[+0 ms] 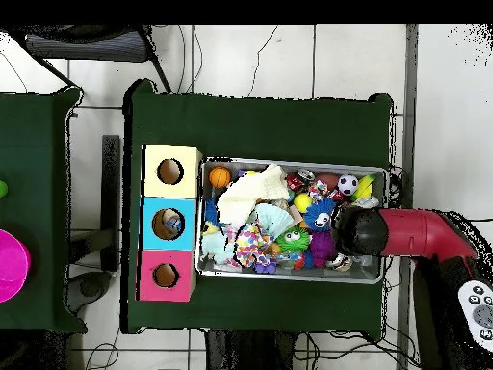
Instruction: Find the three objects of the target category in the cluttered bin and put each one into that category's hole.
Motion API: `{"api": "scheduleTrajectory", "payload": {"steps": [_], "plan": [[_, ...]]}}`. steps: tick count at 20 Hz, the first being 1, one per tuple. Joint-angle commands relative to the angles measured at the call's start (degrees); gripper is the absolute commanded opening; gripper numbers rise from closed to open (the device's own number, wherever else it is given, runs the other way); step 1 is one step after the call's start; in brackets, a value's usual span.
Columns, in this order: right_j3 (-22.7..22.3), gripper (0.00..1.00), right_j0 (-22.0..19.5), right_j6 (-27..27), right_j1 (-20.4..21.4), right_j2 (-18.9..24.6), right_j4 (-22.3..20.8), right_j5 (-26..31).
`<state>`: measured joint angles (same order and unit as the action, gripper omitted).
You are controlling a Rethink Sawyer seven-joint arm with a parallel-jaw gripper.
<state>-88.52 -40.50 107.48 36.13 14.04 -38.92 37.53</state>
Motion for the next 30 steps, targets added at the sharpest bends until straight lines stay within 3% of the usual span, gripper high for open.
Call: {"api": "scheduleTrajectory", "payload": {"steps": [1, 16, 30], "plan": [[-0.18, 1.0, -0.42, -9.52, -0.11, -0.8, -3.09, 6.31], [-0.27, 1.0, -1.72, -6.83, -7.27, -2.54, -5.14, 0.85], [-2.6, 1.0, 1.34, -5.11, -0.17, -6.99, -5.83, 3.59]]}}
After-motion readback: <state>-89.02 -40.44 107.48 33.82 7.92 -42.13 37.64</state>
